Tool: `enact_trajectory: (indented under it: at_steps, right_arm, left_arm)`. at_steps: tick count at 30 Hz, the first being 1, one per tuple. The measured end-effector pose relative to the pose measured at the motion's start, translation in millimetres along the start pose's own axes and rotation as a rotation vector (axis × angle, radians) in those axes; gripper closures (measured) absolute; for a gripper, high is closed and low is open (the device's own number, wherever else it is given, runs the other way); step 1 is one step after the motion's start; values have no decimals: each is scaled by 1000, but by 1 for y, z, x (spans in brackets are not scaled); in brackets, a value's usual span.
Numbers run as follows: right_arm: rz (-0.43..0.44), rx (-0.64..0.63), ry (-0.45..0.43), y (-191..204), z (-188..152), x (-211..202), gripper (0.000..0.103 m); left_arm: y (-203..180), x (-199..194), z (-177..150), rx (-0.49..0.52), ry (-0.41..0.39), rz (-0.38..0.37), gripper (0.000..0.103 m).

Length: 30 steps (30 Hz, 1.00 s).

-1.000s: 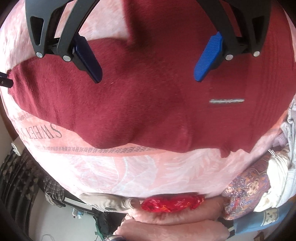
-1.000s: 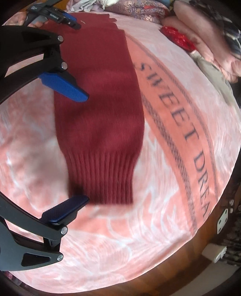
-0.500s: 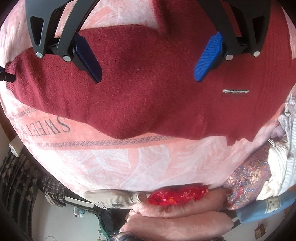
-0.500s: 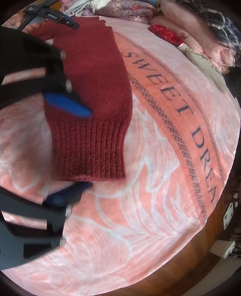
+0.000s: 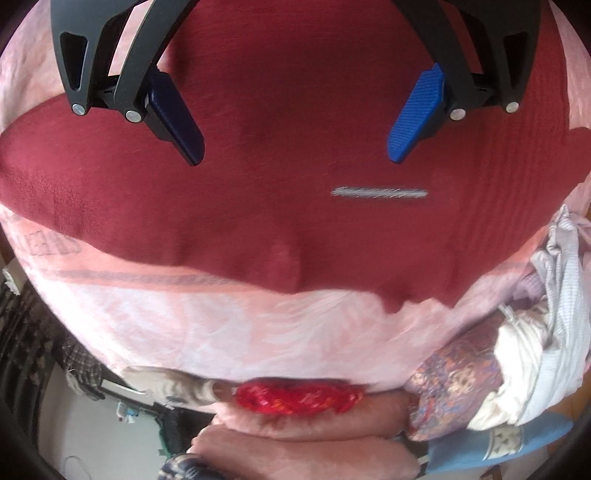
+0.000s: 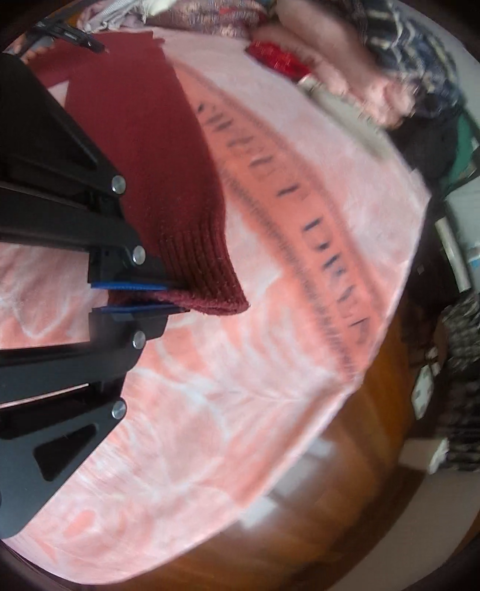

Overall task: Fold small clothes
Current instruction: 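Grasp the sleeve cuff with the right tool and lift it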

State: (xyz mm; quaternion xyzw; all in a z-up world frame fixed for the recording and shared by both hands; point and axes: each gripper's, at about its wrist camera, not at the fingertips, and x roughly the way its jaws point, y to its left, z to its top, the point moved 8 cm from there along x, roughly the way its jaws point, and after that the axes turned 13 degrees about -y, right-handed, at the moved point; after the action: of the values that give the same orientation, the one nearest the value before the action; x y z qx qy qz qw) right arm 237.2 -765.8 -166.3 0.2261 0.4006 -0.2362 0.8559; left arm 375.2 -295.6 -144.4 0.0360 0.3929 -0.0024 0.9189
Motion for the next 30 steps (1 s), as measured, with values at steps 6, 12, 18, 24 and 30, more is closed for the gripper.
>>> enact_trajectory:
  at_steps: [6,12,18,24,30]
  right_arm:
    - [-49,-67,-58,39,2,-10,98]
    - [41,-313,-95,135,-2,-34,98]
    - [177,-609,-67,257,-52,-38,98]
    - [444,-682,43,377,-113,-50,98]
    - [619,-800,132,465,-181,-76,98]
  left_arm:
    - [43,1,-7,-51,22,-4,4]
    - [80,-1,-9,-55,42,-8,4]
    - [118,2,-12,-61,62,-21,4]
    - [142,1,-11,-87,78,-65,4]
    - [172,-7,-9,-105,67,-102,4]
